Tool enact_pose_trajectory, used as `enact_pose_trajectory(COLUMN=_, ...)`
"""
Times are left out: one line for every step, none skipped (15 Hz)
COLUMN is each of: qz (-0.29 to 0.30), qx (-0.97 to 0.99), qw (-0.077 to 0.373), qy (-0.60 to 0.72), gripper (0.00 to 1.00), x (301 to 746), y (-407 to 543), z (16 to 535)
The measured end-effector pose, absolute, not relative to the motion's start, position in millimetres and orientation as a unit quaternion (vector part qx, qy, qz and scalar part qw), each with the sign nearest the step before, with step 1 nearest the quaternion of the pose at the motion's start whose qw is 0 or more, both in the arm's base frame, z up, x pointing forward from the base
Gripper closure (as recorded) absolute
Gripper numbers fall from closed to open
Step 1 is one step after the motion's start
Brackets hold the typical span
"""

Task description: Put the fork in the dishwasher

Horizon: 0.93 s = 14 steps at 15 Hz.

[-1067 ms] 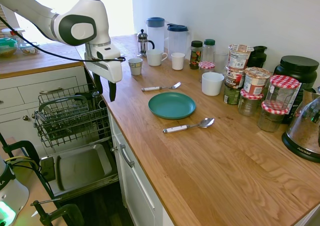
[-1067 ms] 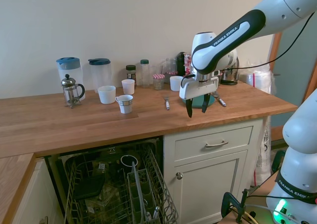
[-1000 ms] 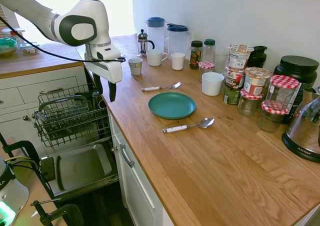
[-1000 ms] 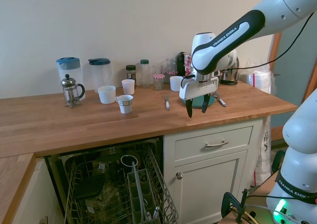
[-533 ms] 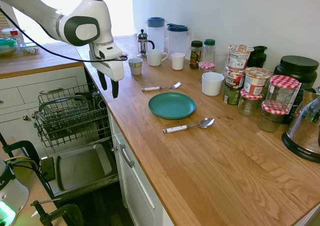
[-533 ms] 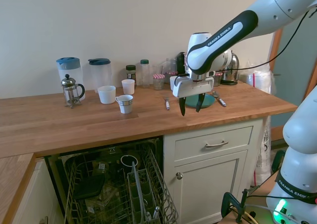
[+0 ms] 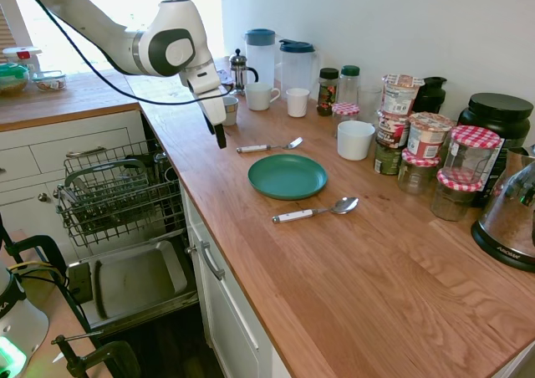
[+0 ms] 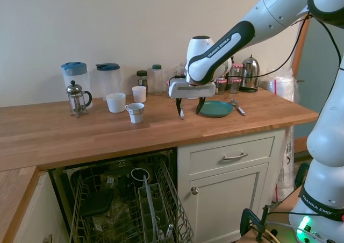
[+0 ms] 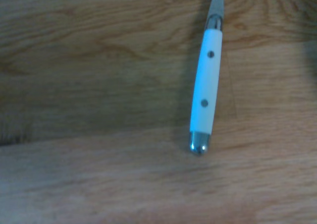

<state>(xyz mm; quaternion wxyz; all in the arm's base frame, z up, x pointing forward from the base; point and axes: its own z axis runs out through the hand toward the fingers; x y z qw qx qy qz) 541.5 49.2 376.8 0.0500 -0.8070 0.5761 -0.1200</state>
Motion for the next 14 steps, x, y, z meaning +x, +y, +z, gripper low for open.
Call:
enact_pose_trajectory(qz=-0.124, qx=-0.8, qw=0.048, qy=0.585, gripper=0.0, x=550, y=50, z=374)
enact_pose_trajectory(qz=-0.128, qx=-0.793, qw=0.044, qy=0.594, gripper=0.0, x=560, y=49, z=371)
enact_pose_trajectory(qz=-0.131, qx=-0.787, qw=0.042, qy=0.602, gripper=0.0, x=570, y=48, z=367)
enact_pose_trajectory(qz=-0.133, qx=-0.781, qw=0.04, qy=0.608, gripper=0.0, x=581, y=45, z=364)
enact_pose_trajectory(qz=-0.135, qx=-0.778, qw=0.037, qy=0.613, gripper=0.0, x=592, y=44, z=360)
enact_pose_trajectory(qz=-0.135, qx=-0.775, qw=0.033, qy=0.616, gripper=0.0, x=600, y=42, z=355)
enact_pose_trajectory(qz=-0.135, qx=-0.773, qw=0.03, qy=0.619, gripper=0.0, x=609, y=39, z=351)
enact_pose_trajectory(qz=-0.134, qx=-0.771, qw=0.026, qy=0.622, gripper=0.0, x=615, y=37, z=346)
enact_pose_trajectory(qz=-0.132, qx=-0.769, qw=0.021, qy=0.626, gripper=0.0, x=621, y=33, z=342)
enact_pose_trajectory(qz=-0.129, qx=-0.767, qw=0.017, qy=0.628, gripper=0.0, x=625, y=30, z=338)
enact_pose_trajectory(qz=-0.127, qx=-0.766, qw=0.013, qy=0.63, gripper=0.0, x=627, y=29, z=334)
enact_pose_trajectory(qz=-0.126, qx=-0.766, qw=0.012, qy=0.631, gripper=0.0, x=629, y=29, z=333)
enact_pose_trajectory(qz=-0.125, qx=-0.765, qw=0.013, qy=0.631, gripper=0.0, x=629, y=30, z=333)
enact_pose_trajectory(qz=-0.124, qx=-0.764, qw=0.014, qy=0.633, gripper=1.0, x=629, y=30, z=333)
